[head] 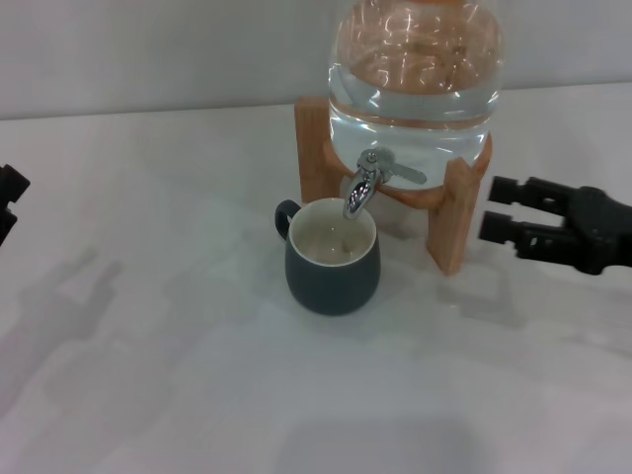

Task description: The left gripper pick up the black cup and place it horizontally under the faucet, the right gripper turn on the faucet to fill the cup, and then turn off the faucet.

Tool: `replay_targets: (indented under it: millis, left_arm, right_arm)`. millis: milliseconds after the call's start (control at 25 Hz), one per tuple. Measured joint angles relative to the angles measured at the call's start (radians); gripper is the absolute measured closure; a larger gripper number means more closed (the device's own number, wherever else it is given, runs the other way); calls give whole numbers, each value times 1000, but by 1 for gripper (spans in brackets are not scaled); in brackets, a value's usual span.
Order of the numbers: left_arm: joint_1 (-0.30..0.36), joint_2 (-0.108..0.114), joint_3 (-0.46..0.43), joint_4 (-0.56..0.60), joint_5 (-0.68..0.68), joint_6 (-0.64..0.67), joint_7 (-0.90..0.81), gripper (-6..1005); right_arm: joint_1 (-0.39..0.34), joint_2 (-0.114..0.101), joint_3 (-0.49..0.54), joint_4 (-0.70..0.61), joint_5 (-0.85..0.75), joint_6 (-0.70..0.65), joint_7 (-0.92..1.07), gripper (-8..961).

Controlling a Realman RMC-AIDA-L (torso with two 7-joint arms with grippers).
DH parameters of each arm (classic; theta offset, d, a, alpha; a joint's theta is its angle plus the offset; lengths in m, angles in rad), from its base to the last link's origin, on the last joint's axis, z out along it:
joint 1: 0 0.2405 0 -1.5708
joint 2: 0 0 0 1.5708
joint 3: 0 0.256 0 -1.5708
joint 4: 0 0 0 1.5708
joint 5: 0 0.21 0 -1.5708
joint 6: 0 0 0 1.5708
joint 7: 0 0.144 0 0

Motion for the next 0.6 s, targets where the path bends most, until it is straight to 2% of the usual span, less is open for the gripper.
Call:
replay_targets:
  millis: [320,600]
  left_arm:
    - [4,-3,0,-3,0,0,1,608]
    - [13,-5,1,-7,0,-11,0,610]
  right_arm:
    - [4,2,-171,-11,93,-125,-5,111]
    - [19,2,-228,-16,115,-204,-8,111]
